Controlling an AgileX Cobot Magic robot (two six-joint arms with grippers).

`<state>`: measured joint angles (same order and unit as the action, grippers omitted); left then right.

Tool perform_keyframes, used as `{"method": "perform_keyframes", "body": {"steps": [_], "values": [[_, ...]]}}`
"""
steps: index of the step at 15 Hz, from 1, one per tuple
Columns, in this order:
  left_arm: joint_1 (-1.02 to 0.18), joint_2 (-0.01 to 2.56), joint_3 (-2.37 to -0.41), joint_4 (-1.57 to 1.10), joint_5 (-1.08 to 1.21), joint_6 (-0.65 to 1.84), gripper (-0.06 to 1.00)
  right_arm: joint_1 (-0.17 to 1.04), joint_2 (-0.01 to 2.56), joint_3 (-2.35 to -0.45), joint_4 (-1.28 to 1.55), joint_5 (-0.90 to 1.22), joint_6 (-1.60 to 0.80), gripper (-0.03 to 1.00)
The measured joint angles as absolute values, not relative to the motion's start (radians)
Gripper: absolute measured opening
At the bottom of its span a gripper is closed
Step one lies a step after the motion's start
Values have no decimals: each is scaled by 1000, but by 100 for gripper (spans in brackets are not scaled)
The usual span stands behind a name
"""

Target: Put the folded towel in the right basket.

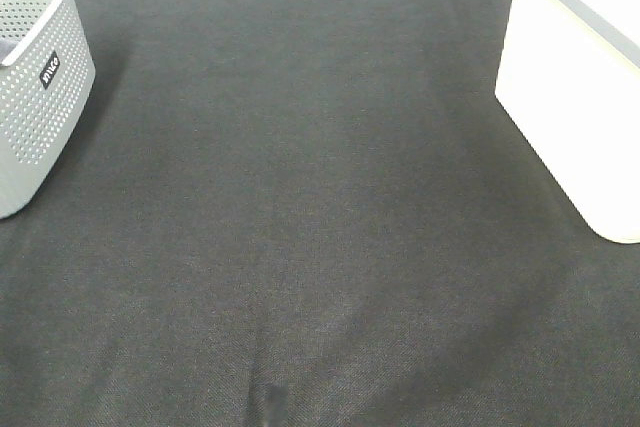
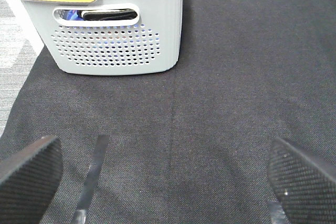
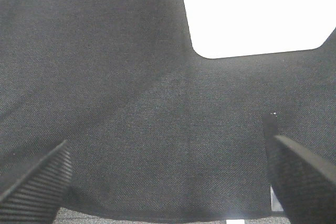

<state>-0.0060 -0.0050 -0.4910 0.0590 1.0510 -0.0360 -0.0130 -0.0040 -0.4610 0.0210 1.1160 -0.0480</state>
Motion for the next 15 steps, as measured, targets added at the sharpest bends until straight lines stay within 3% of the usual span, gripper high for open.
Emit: {"method": "perform_keyframes", "body": {"steps": [15], "values": [[-6,-5,-491,59,1051,-36,99,-13,-4,-455,21,1114,-46,96]]}}
